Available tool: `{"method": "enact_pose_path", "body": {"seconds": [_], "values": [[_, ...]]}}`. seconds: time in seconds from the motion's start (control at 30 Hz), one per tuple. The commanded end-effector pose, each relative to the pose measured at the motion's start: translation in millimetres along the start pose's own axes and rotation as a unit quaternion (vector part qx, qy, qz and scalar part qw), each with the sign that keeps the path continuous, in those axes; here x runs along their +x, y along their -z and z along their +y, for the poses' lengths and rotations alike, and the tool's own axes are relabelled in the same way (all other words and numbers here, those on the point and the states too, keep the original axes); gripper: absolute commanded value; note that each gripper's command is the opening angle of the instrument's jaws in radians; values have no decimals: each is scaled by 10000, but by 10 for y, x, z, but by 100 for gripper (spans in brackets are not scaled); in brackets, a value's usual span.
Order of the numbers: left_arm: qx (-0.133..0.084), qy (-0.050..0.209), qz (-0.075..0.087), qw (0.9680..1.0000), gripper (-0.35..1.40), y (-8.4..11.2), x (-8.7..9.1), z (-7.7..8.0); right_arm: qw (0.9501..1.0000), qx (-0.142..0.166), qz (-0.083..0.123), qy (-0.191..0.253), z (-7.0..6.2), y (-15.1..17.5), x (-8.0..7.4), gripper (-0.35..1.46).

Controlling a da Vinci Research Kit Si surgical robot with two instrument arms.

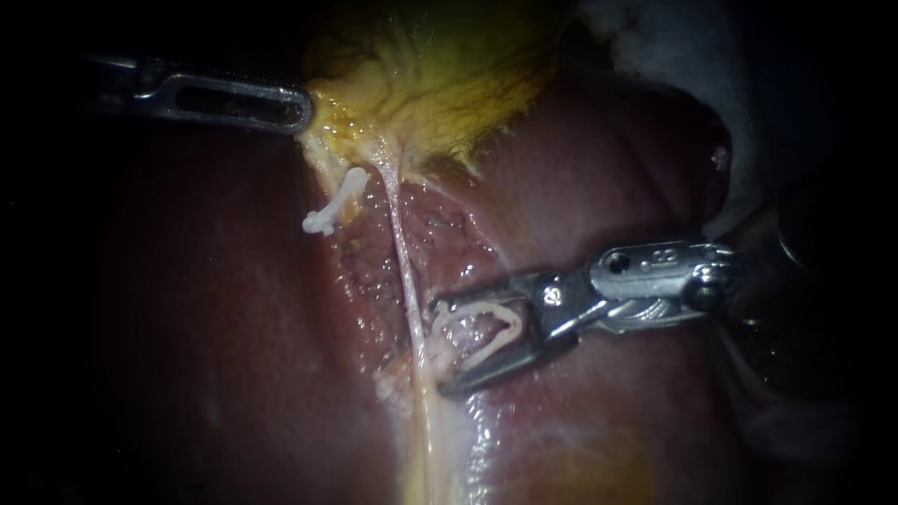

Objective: Clipping first clip right tube

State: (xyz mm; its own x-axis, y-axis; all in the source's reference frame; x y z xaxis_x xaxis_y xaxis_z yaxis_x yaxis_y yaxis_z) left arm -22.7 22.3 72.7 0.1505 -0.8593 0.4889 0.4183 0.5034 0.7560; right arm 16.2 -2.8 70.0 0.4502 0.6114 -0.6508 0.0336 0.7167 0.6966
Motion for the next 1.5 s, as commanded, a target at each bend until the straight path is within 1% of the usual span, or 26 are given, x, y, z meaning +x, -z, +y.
{"method": "enact_pose_path", "body": {"seconds": [0.03, 0.17, 0.27, 0.33, 0.37, 0.47, 0.63, 0.8, 0.97, 1.07, 1.2, 1.27, 1.4, 1.5], "values": [[0, 0, -1, 10000, -35, 0, 0, -1, 10000, -6, -11, -39, 3, -2, -4, 52], [1, 0, -1, 10000, -35, 0, 0, 0, 9998, -34, 22, -177, 18, -13, -18, 52], [1, 0, -1, 10000, -35, 0, 0, -1, 9996, -26, 102, -279, 26, -20, -24, 52], [1, 0, -1, 10000, -35, 0, 0, -1, 9987, 110, 233, -449, 30, -24, -25, 52], [1, 0, -1, 10000, -35, 0, 0, -1, 9978, 201, 337, -534, 31, -26, -25, 52], [1, 0, -1, 10000, -35, 0, 0, 0, 9948, 433, 568, -720, 32, -30, -24, 52], [1, 0, -1, 10000, -35, 0, 0, 0, 9900, 776, 799, -870, 30, -41, -24, 52], [1, 0, -1, 10000, -35, 0, 0, 0, 9844, 1137, 1021, -874, 20, -49, -25, 52], [1, 0, -1, 10000, -35, 0, 0, 0, 9803, 1399, 1103, -851, 8, -52, -23, 50], [0, 0, -1, 10000, -35, 0, 0, -1, 9799, 1459, 1074, -832, 2, -55, -21, 48], [0, 0, -1, 10000, -35, 0, 0, -1, 9799, 1463, 1072, -831, 0, -58, -20, 38], [0, 0, -1, 10000, -35, 0, 0, 0, 9796, 1475, 1063, -859, 1, -58, -20, 30], [0, 0, -1, 10000, -35, 0, 0, -1, 9803, 1253, 1164, -990, 3, -57, -20, 7], [0, 0, -1, 10000, -35, 0, 0, 0, 9801, 1225, 1175, -1027, 4, -57, -20, -6]]}}
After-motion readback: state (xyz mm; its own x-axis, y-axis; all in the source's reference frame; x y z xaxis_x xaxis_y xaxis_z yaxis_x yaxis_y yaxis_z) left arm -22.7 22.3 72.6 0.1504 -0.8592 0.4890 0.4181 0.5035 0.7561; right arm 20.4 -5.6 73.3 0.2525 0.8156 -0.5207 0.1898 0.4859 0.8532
